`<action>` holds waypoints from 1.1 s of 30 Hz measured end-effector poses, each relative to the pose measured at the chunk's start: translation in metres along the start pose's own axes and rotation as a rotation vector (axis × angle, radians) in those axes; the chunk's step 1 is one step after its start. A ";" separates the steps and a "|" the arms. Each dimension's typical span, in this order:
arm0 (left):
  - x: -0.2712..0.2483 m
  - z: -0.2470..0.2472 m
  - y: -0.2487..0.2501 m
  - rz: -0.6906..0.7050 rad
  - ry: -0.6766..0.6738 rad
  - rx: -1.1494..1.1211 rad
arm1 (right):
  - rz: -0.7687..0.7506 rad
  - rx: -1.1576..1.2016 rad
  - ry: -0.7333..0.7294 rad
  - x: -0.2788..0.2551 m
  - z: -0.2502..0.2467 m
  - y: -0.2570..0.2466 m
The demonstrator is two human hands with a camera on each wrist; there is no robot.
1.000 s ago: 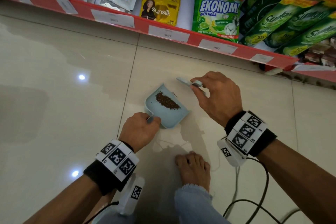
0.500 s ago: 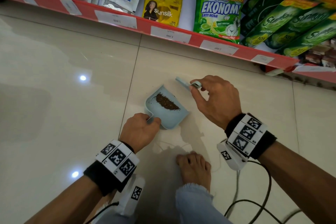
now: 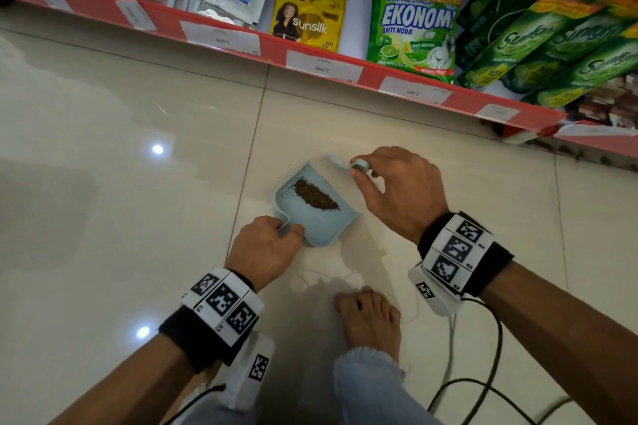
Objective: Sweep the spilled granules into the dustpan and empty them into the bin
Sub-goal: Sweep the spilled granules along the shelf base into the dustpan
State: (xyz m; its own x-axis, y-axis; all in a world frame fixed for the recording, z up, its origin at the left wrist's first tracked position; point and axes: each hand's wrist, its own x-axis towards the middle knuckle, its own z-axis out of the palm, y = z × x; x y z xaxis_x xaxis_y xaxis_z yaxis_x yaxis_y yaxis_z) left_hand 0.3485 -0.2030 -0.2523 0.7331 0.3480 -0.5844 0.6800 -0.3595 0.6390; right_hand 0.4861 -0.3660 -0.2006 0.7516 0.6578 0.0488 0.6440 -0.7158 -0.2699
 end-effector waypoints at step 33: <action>-0.007 -0.003 -0.009 -0.006 0.018 0.009 | -0.013 0.162 0.049 -0.005 -0.001 -0.005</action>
State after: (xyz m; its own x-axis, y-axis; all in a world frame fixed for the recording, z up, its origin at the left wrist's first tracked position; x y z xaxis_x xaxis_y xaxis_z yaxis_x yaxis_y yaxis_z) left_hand 0.3378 -0.1993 -0.2523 0.7284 0.3654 -0.5795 0.6848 -0.3647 0.6308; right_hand 0.4789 -0.3656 -0.1988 0.7521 0.6516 0.0993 0.6252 -0.6576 -0.4203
